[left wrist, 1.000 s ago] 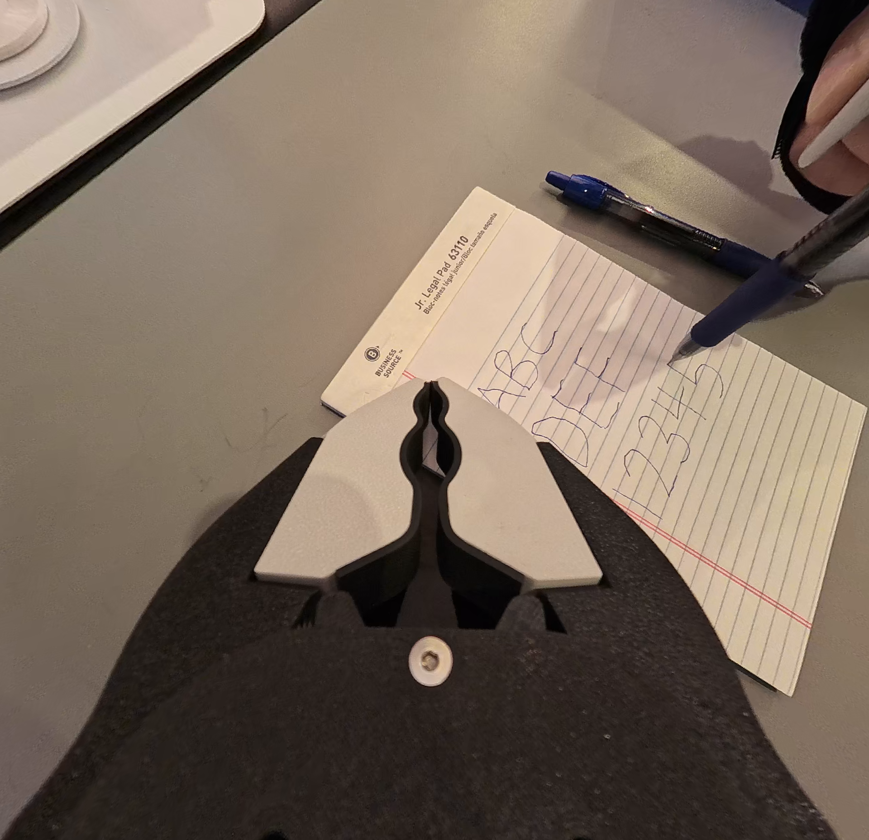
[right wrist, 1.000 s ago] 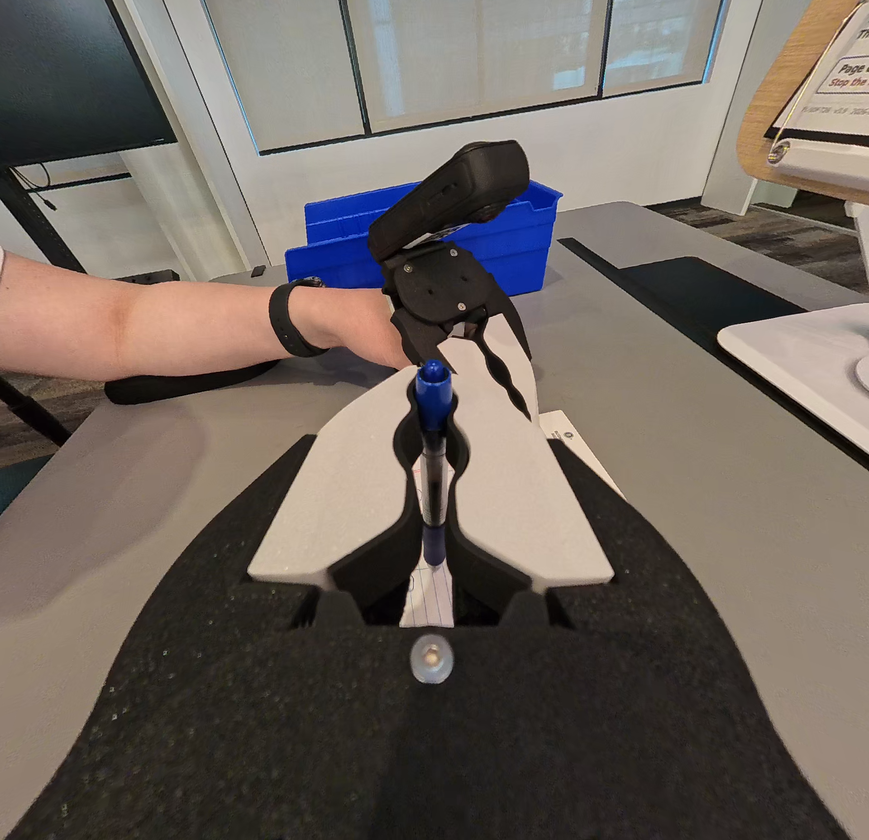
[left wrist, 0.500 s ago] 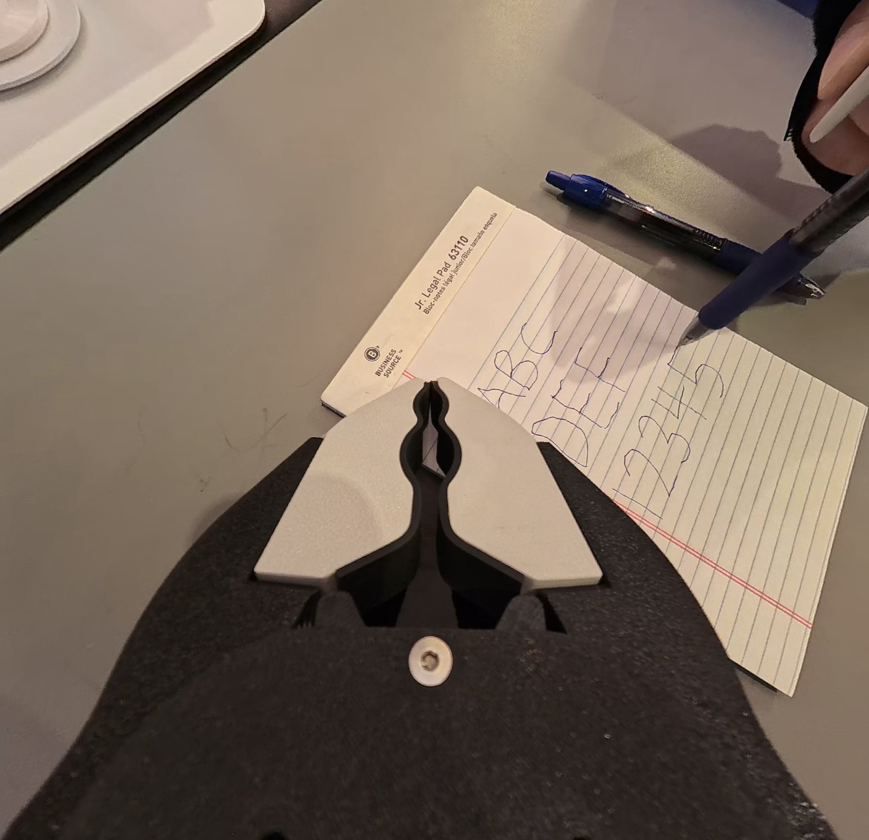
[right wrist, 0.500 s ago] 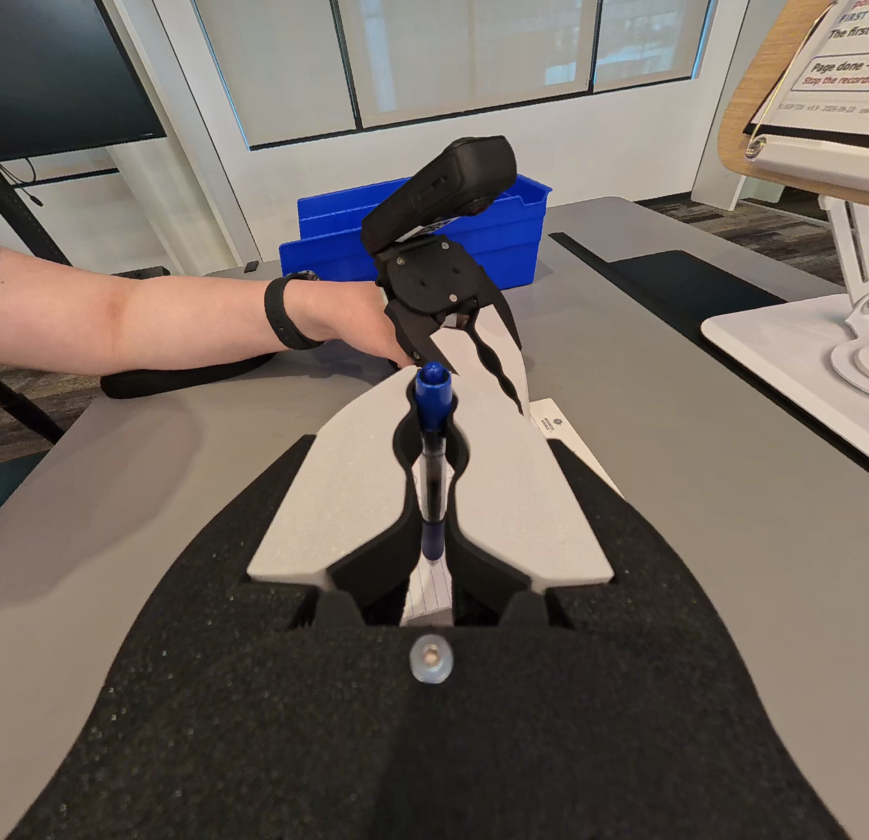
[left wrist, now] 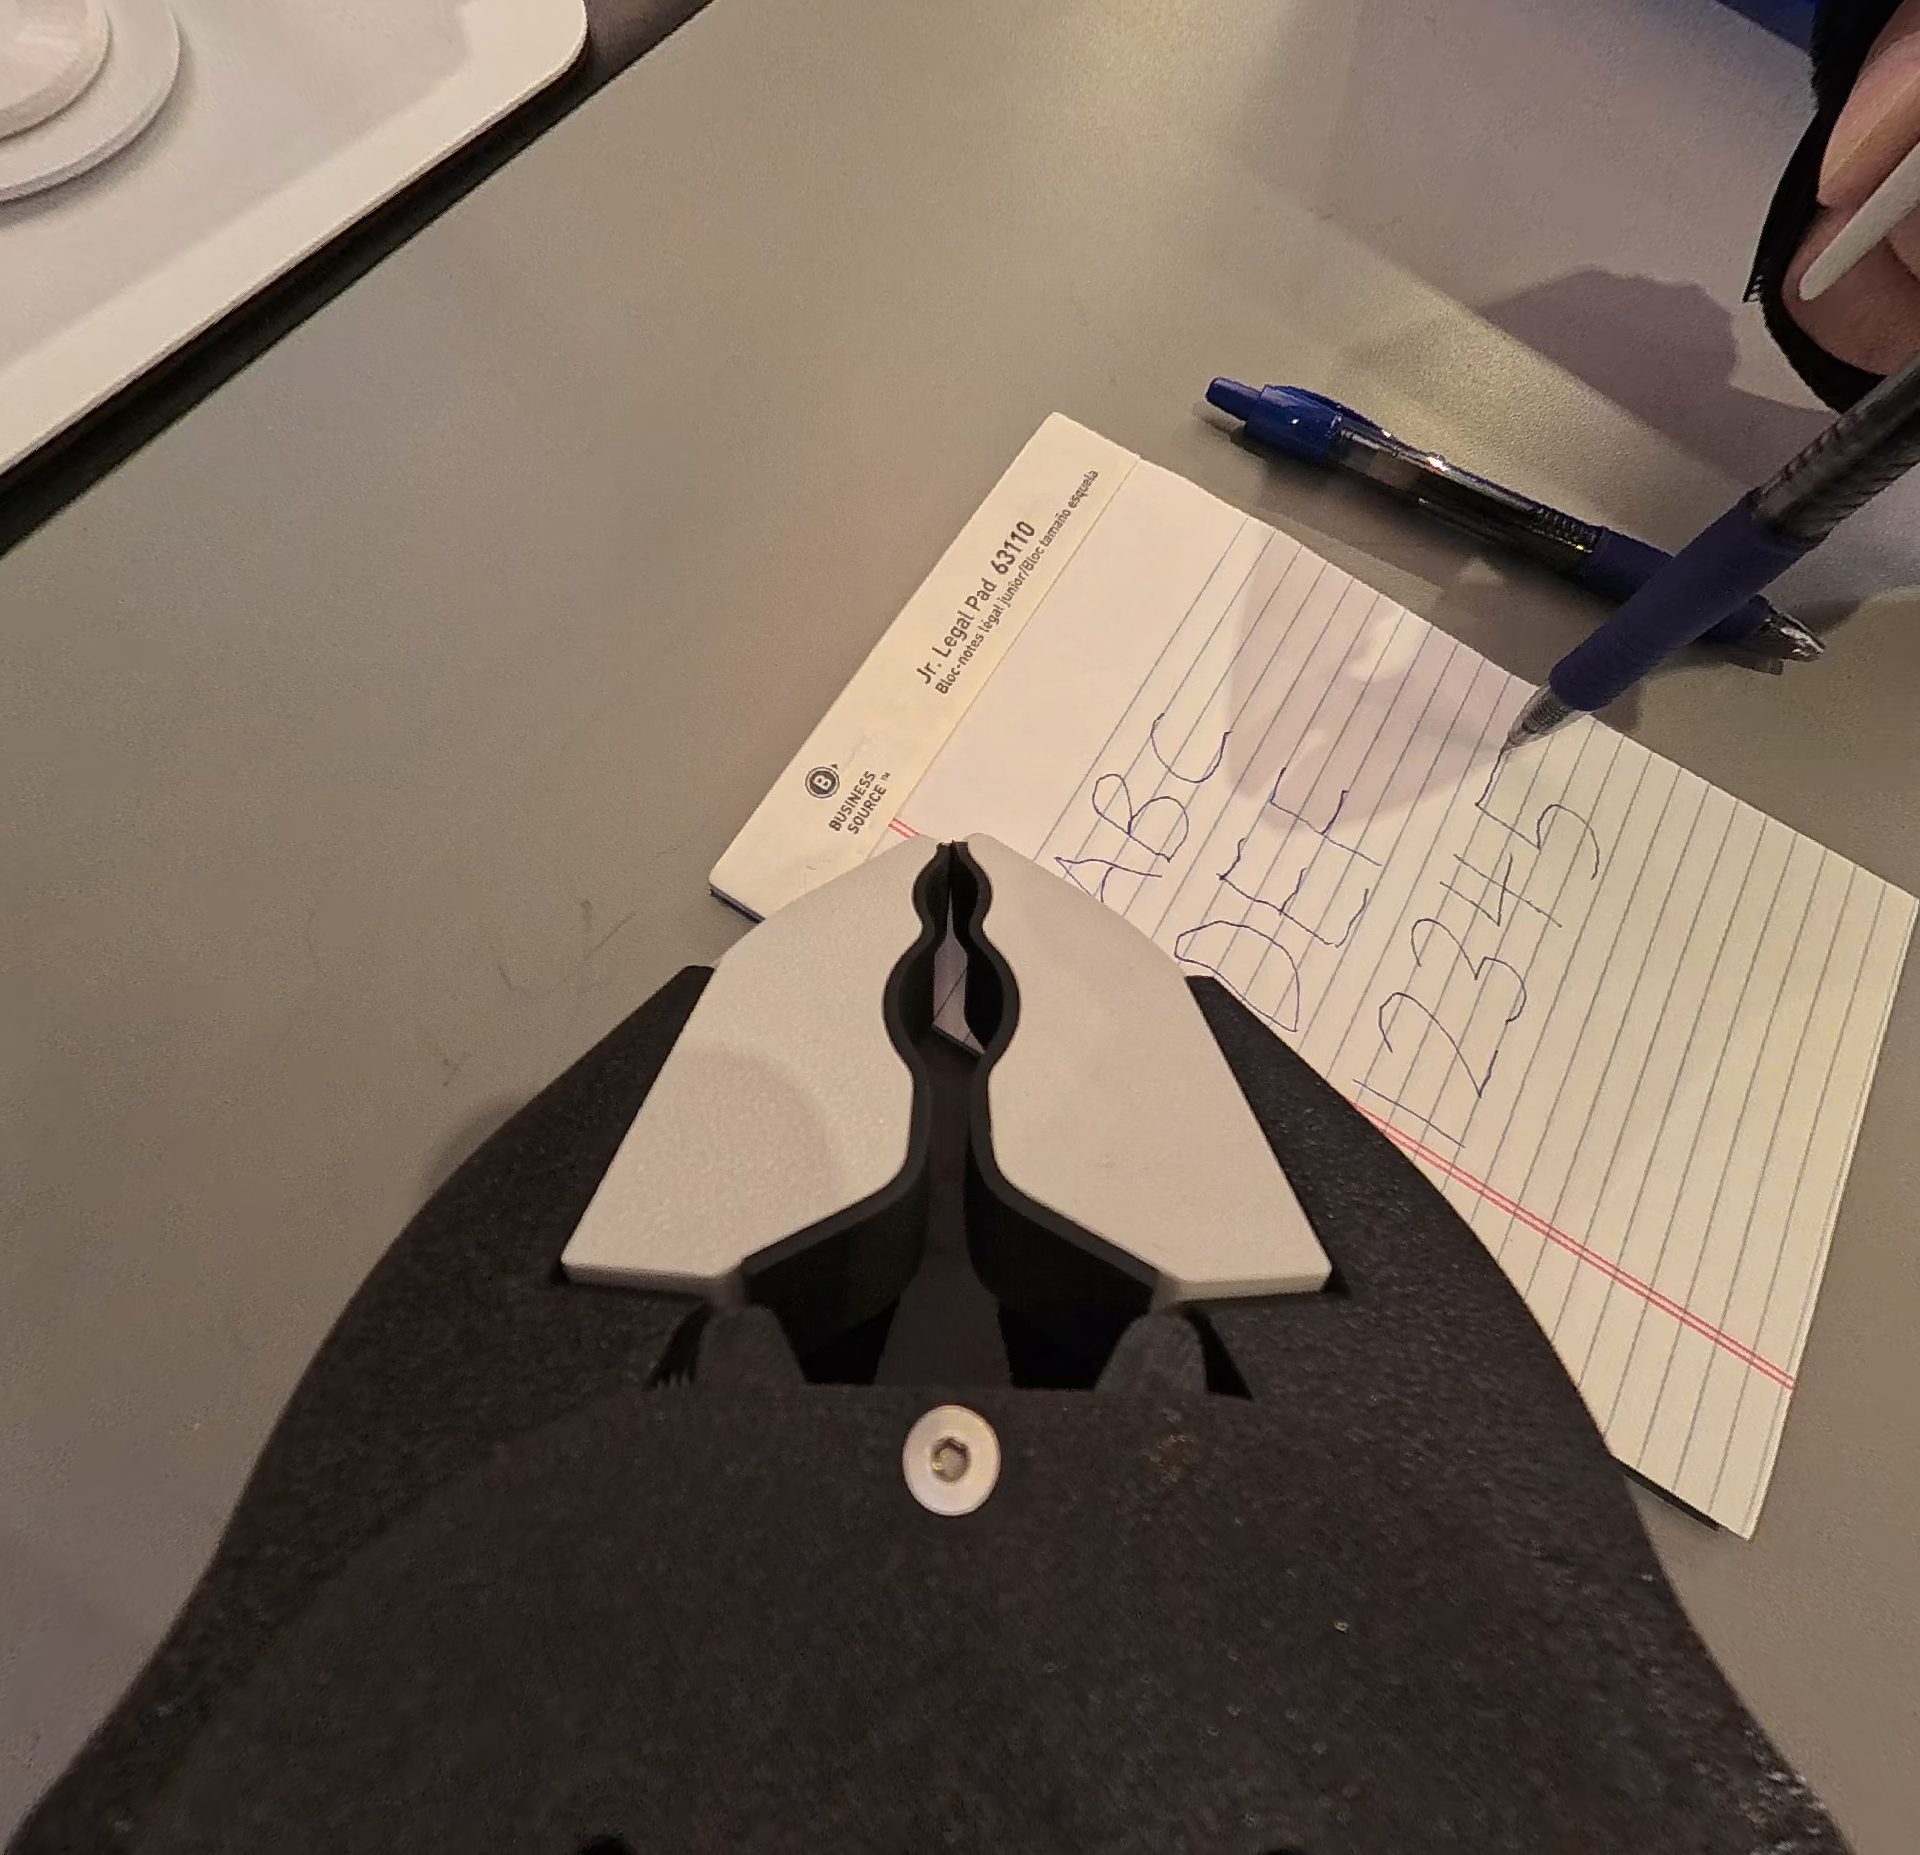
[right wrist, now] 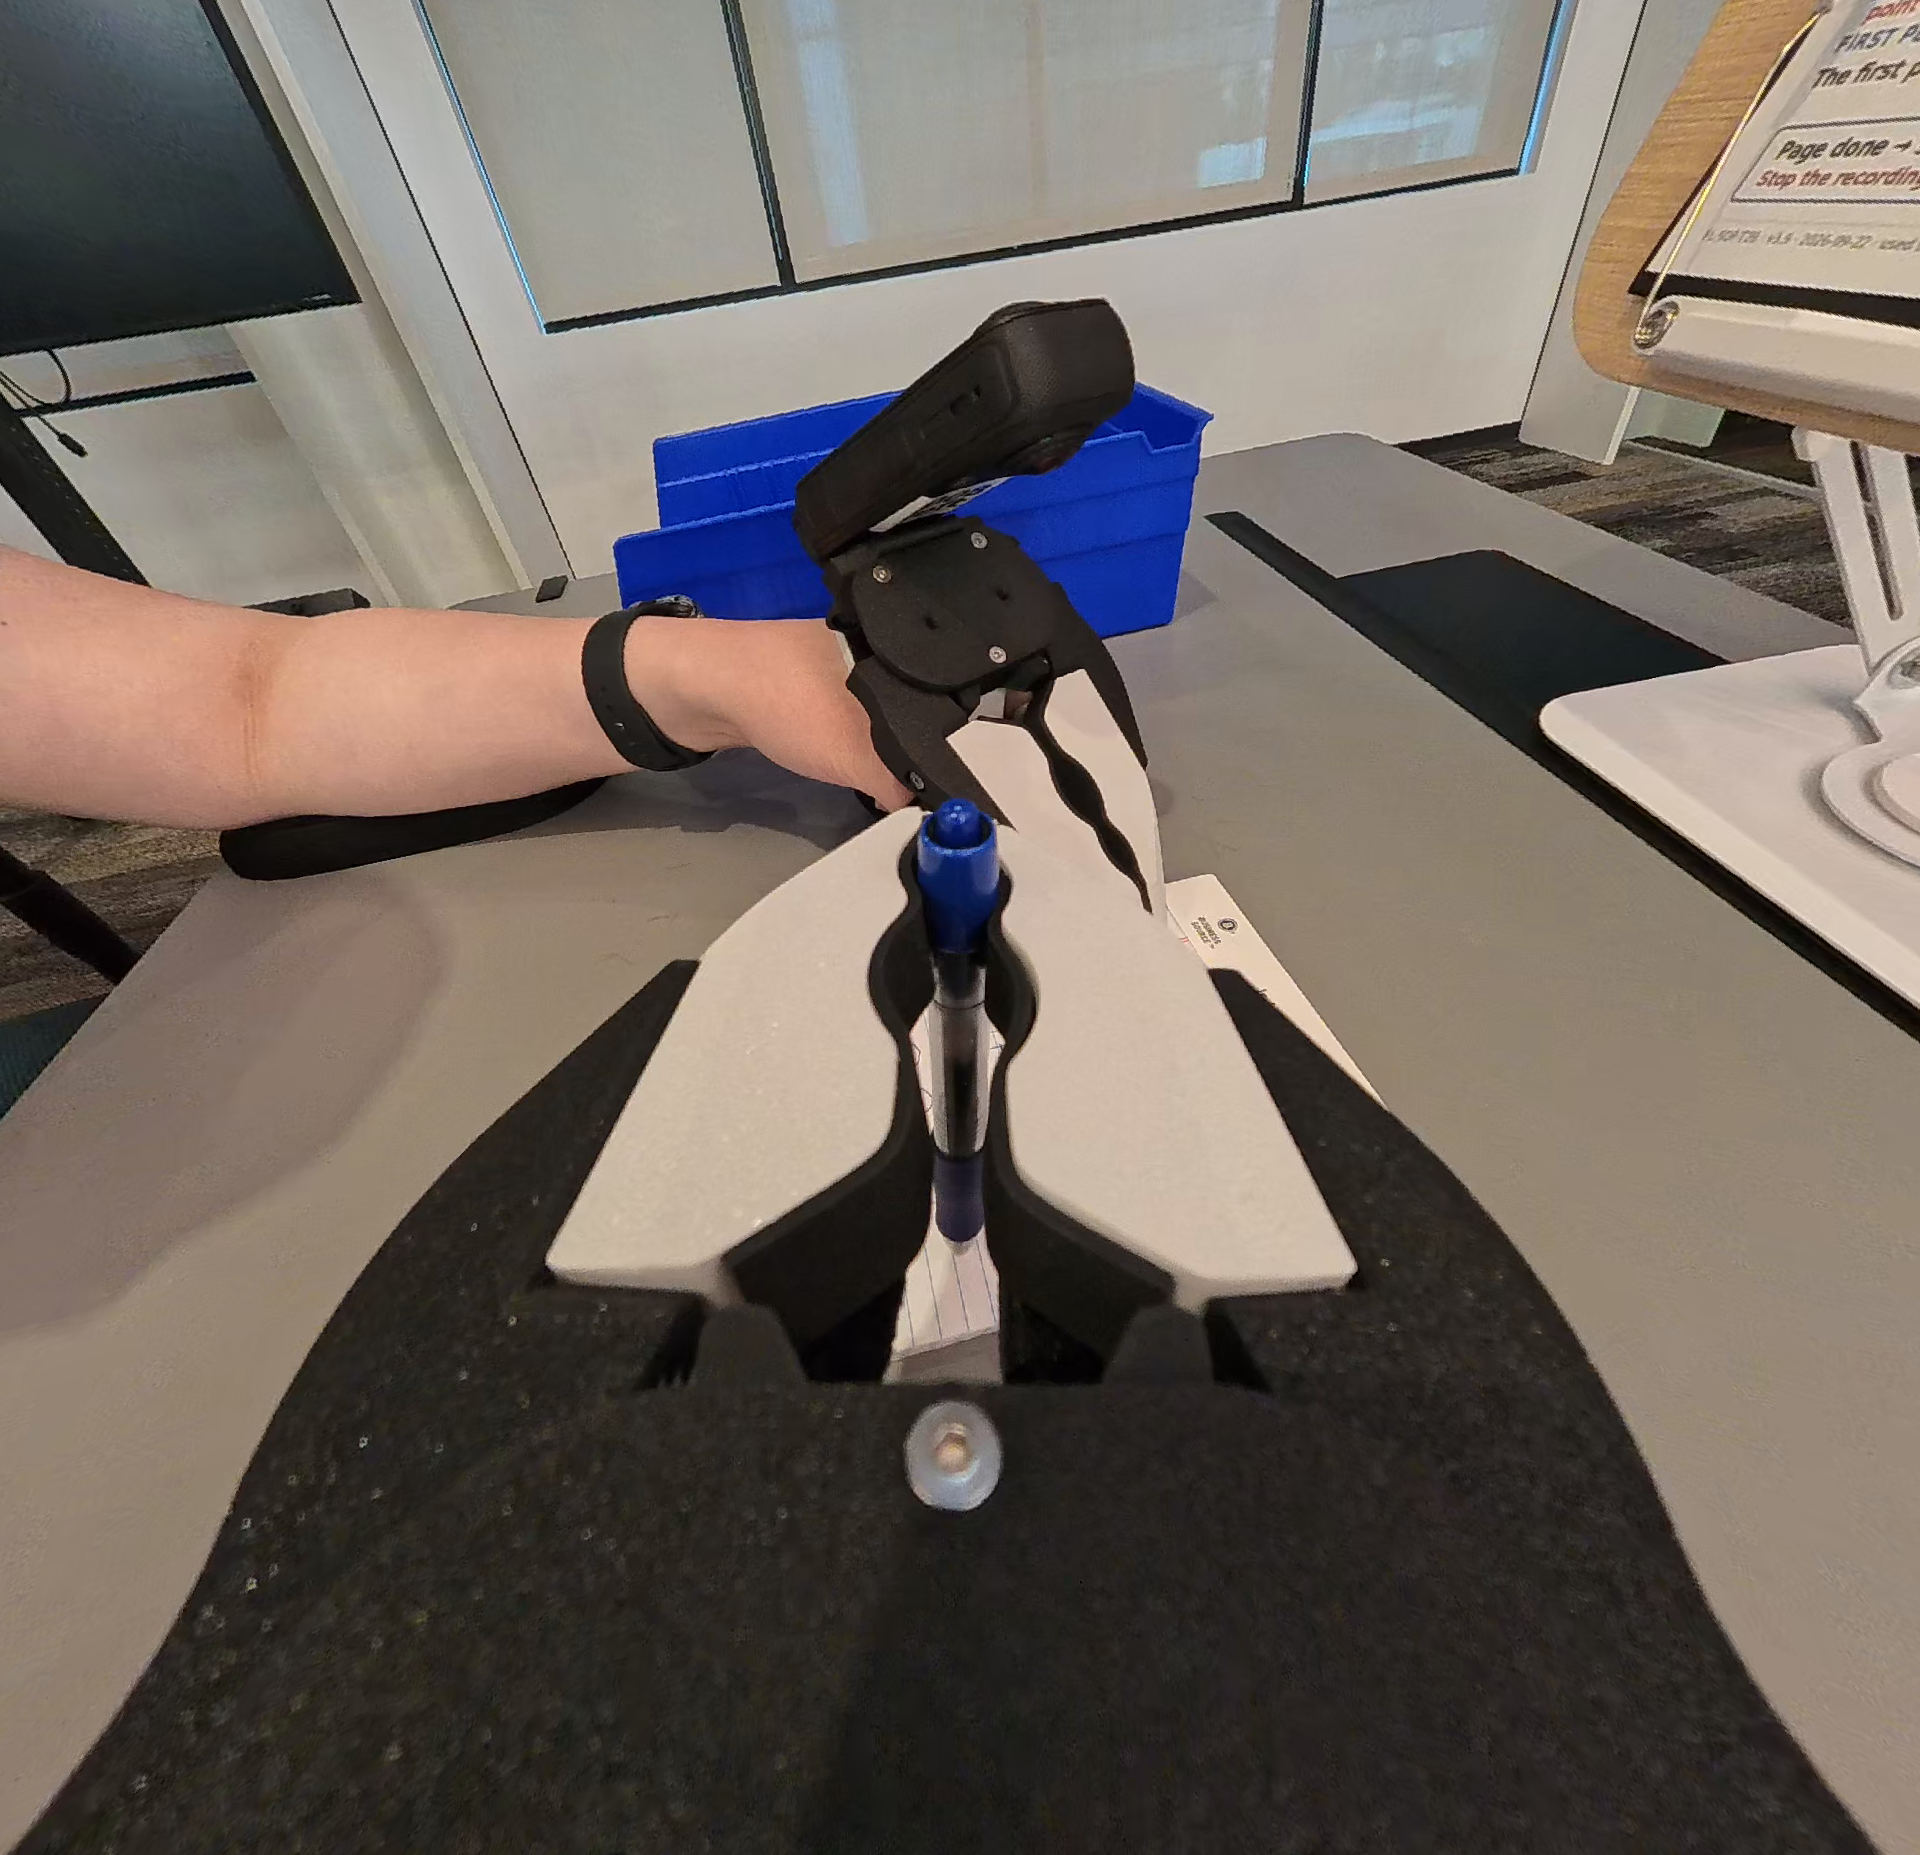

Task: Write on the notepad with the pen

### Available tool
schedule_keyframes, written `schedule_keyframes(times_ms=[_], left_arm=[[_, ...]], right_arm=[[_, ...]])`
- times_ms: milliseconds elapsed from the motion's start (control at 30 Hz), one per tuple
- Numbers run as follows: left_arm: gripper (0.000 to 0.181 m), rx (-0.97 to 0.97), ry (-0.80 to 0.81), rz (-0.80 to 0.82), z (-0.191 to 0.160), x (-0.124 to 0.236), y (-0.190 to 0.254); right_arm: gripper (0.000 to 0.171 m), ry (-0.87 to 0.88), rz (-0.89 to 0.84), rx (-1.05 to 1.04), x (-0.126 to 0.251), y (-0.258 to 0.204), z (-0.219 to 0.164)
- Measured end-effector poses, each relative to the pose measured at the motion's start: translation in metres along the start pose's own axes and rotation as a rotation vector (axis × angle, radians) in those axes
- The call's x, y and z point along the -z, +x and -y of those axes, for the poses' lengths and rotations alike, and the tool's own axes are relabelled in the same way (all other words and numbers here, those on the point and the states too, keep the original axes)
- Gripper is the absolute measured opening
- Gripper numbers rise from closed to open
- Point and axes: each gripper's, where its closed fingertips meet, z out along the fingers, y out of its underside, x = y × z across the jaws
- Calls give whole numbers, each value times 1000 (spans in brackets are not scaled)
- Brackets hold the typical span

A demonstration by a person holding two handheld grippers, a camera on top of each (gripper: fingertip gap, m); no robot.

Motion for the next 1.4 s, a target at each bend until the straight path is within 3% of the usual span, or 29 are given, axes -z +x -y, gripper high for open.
schedule_keyframes(times_ms=[933,1167,1400], left_arm=[[2,24,-35,26,-1,5,-2],[23,44,112,28,40,30,13],[25,37,150,-5,51,39,26]], right_arm=[[4,65,15,25,9,-19,45],[4,94,7,20,20,-20,62],[4,88,11,16,21,-22,66]])
